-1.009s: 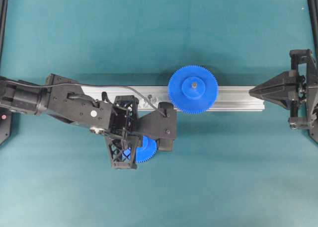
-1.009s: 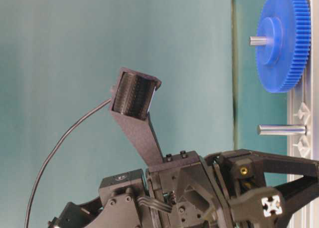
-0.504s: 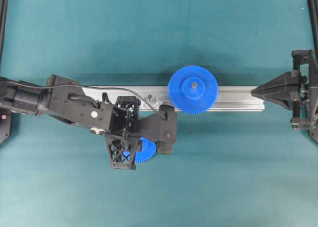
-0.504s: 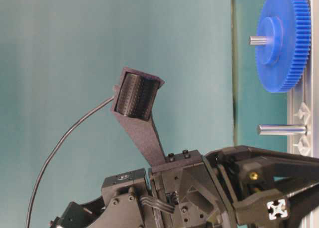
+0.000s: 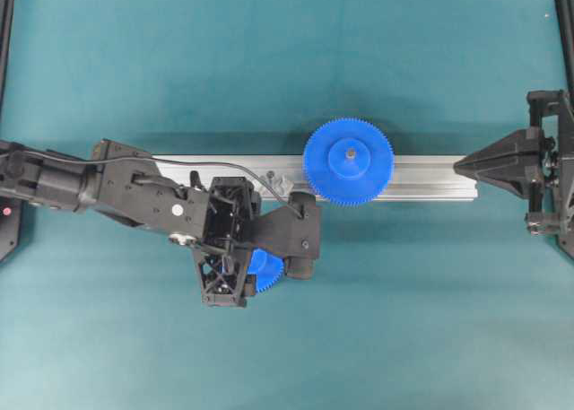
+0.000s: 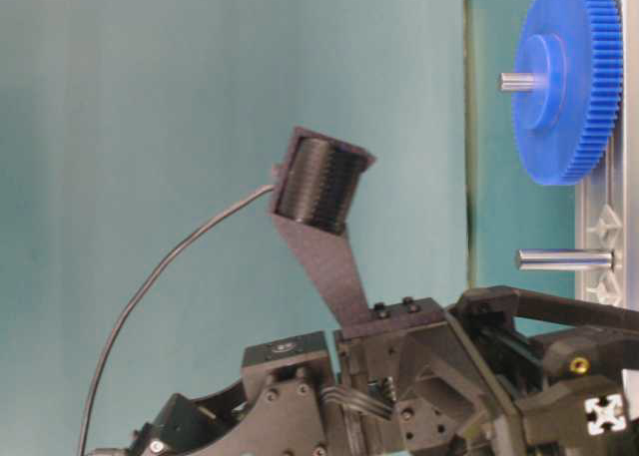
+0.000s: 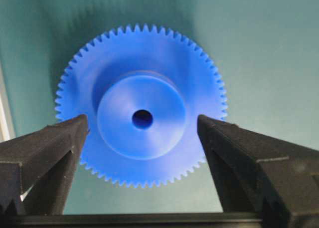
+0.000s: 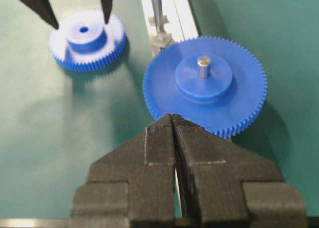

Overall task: Find the location of the shaft and insert the small gear.
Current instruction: 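Close the left gripper on the small blue gear's hub, then lift the small blue gear and carry it toward the empty left shaft, then align the gear's bore with the left shaft beside the large gear, then push the small blue gear onto the left shaft, meshing with the large gear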

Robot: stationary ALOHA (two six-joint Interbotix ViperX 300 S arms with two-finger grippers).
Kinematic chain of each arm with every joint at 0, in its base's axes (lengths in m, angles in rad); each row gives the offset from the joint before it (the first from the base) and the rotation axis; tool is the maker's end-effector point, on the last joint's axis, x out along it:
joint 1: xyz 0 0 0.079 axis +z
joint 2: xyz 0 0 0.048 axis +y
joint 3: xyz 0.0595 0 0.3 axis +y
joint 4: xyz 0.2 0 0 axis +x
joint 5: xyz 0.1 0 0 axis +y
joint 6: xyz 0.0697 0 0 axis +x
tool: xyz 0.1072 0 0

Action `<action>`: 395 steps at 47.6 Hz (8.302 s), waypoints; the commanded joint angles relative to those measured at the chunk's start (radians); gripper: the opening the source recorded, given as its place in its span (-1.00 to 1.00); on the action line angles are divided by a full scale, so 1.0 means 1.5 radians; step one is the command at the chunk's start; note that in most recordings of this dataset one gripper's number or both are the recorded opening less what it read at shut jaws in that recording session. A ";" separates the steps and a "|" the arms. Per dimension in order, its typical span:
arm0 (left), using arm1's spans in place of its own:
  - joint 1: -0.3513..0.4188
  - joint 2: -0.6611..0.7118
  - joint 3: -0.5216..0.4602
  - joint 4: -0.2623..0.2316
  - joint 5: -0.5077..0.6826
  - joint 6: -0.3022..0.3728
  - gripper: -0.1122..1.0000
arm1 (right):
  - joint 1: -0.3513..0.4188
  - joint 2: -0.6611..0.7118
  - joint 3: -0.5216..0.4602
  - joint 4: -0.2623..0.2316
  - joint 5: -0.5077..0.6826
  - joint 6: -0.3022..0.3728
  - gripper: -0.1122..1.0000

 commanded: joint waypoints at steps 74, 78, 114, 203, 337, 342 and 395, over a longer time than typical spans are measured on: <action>-0.002 0.031 -0.016 0.002 0.022 0.000 0.34 | -0.002 0.003 -0.002 0.002 -0.006 0.026 -0.76; -0.002 0.030 -0.017 0.002 0.024 0.002 0.34 | -0.002 0.003 -0.002 0.002 -0.006 0.026 -0.76; -0.002 -0.012 -0.074 0.004 0.046 0.026 0.34 | -0.002 -0.032 0.000 0.002 0.015 0.026 -0.76; 0.112 -0.074 -0.234 0.008 0.206 0.142 0.34 | -0.002 -0.053 0.007 0.001 0.036 0.041 -0.76; 0.167 -0.024 -0.141 0.008 0.159 0.140 0.34 | -0.013 -0.060 0.011 0.001 0.034 0.043 -0.76; 0.167 -0.013 -0.150 0.008 0.168 0.140 0.34 | -0.013 -0.059 0.011 0.001 0.034 0.043 -0.76; 0.165 -0.005 -0.187 0.007 0.191 0.139 0.35 | -0.012 -0.060 0.011 0.001 0.033 0.043 -0.76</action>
